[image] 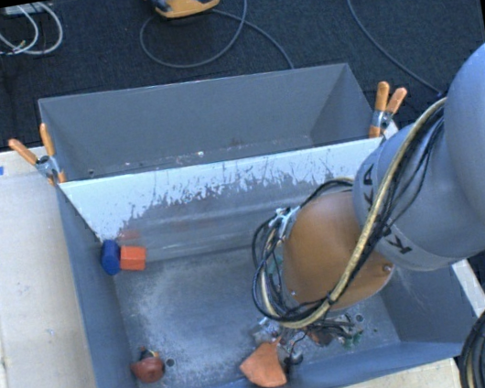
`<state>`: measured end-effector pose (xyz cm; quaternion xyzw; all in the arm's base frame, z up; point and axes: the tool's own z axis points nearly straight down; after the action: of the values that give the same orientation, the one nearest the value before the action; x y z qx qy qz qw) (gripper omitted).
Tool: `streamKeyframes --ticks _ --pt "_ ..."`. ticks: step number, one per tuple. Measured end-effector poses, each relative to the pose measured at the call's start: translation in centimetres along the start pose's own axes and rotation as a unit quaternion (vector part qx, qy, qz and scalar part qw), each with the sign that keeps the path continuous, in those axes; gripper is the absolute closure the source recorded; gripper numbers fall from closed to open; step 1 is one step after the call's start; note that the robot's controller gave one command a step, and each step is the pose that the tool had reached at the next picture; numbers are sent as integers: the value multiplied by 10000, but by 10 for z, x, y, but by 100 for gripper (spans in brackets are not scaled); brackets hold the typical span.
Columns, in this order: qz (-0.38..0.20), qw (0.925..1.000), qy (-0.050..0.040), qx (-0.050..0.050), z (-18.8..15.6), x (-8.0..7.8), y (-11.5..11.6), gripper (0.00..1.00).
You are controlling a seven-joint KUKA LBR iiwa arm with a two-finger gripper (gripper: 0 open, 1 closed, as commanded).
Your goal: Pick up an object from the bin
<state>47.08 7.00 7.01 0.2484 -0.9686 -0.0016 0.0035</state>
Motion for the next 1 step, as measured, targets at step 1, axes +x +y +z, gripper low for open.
streamKeyframes --ticks 1 --pt "19 10000 41 -16 -57 0 7 100"
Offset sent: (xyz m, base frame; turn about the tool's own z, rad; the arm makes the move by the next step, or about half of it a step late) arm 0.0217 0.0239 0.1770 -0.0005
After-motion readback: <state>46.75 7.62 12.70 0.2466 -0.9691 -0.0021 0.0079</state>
